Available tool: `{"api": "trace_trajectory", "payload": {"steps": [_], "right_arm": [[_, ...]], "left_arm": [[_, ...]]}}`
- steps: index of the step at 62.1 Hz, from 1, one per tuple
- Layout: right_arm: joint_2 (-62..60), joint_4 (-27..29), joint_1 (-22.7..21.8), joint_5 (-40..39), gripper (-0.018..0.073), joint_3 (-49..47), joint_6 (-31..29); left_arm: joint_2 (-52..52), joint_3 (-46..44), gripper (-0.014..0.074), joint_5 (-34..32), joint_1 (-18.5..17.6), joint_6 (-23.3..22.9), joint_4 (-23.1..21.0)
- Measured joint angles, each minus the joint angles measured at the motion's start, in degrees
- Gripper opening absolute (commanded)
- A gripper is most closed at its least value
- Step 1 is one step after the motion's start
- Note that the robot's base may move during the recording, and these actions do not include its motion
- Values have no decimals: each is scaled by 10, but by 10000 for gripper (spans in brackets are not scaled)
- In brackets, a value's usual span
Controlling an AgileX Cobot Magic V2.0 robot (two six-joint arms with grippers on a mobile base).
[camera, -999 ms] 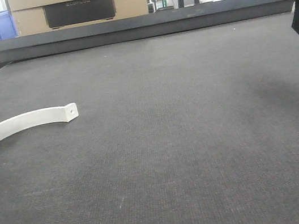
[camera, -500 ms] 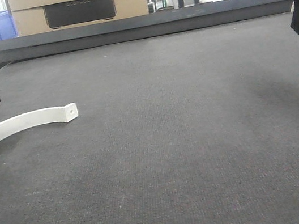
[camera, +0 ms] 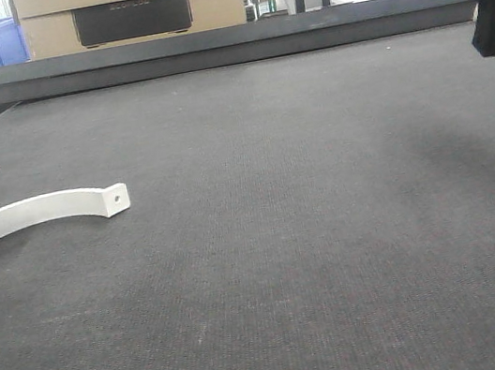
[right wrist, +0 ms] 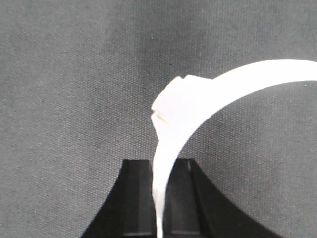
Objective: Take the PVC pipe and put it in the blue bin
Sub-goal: 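Close left gripper on the white arc, right gripper on the ring piece, then lift both held white pipe pieces up off the table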
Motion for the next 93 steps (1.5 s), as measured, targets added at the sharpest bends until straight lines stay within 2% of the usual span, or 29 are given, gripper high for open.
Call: {"api": "trace_trajectory", "payload": {"steps": [14, 21, 35, 50, 57, 70, 77, 93], "right_arm": [[-13, -10, 0, -3, -167, 1, 0], [-48, -25, 0, -9, -167, 1, 0], [-125, -65, 0, -64, -167, 3, 0], [-228, -79, 0, -192, -167, 67, 0], [-287, -82, -20, -226, -167, 113, 6], [-404, -93, -102, -232, -167, 197, 7], [-475, -93, -109, -234, -167, 227, 8], [-615, -115, -113, -269, -167, 245, 8]], "left_arm": [[-99, 0, -111, 4, 0, 0, 0], [-158, 0, -111, -18, 0, 0, -1], [-278, 19, -111, -110, 0, 2, -1], [-393, 94, -111, -238, 0, 21, -2], [-447, 135, -111, -285, 0, 24, -1], [-536, 226, -111, -368, 0, 25, -1], [-587, 259, -111, -403, 0, 25, -1], [-654, 269, -111, -401, 0, 25, -1]]}}
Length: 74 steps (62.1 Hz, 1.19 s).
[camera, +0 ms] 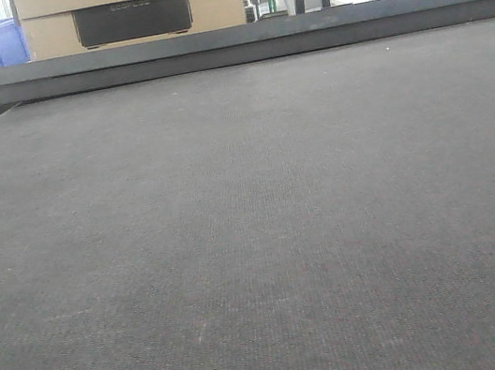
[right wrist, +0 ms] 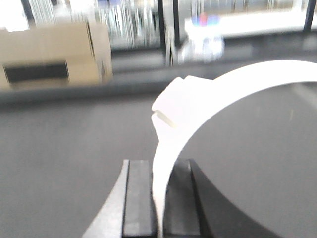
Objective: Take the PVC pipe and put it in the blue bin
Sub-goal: 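Lift both held white pipe pieces up off the table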
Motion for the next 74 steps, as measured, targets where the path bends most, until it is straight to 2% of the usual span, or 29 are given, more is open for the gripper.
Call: {"api": "trace_trajectory", "payload": {"steps": [14, 22, 37, 62, 74], "right_arm": [[-40, -33, 0, -54, -167, 0, 0], [-40, -35, 0, -55, -167, 0, 0], [-40, -82, 0, -25, -165, 0, -4], [-40, -85, 79, -22, -165, 0, -10], [-40, -85, 90, -22, -165, 0, -11]], "left_arm": [[-10, 0, -111, -4, 0, 0, 0], [-10, 0, -111, -13, 0, 0, 0], [-10, 0, -111, -13, 0, 0, 0], [-10, 0, -111, -13, 0, 0, 0], [-10, 0, -111, -13, 0, 0, 0]]}}
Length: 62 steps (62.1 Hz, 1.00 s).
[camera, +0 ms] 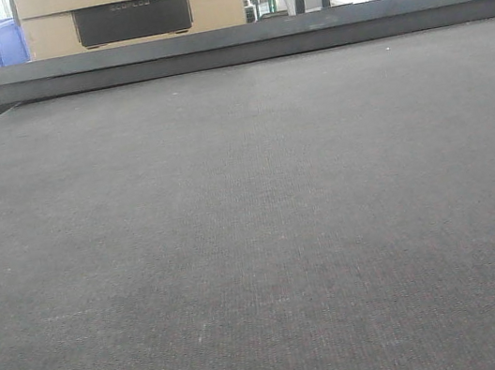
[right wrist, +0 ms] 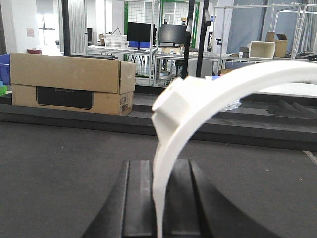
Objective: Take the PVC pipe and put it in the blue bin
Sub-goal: 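Lift both held white pipe pieces up off the table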
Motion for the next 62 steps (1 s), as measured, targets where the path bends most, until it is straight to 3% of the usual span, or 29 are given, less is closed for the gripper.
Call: {"api": "trace_trajectory", "payload": {"steps": [62], "right_arm": [[0, 0, 0, 1, -165, 0, 0]], "left_arm": [[0, 0, -111, 0, 0, 0, 1]]}}
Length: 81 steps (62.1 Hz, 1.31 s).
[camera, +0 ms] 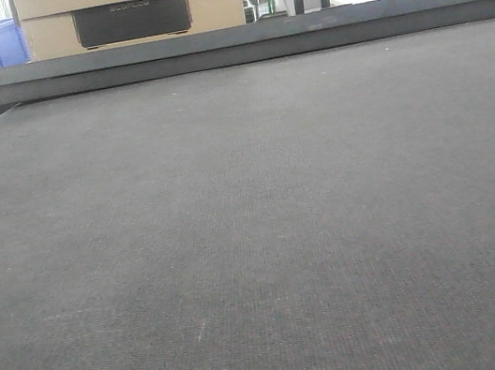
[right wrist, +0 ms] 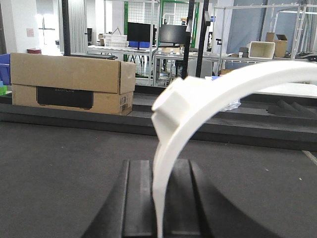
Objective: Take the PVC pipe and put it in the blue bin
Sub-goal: 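Lift both held white pipe pieces up off the table, then turn the base away from the table while holding both pieces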
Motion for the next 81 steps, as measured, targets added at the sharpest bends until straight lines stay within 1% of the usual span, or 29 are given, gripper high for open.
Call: {"api": "trace_trajectory", "payload": {"steps": [81], "right_arm": [[0, 0, 0, 0, -165, 0, 0]], "left_arm": [[-3, 0, -111, 0, 0, 0, 0]]}}
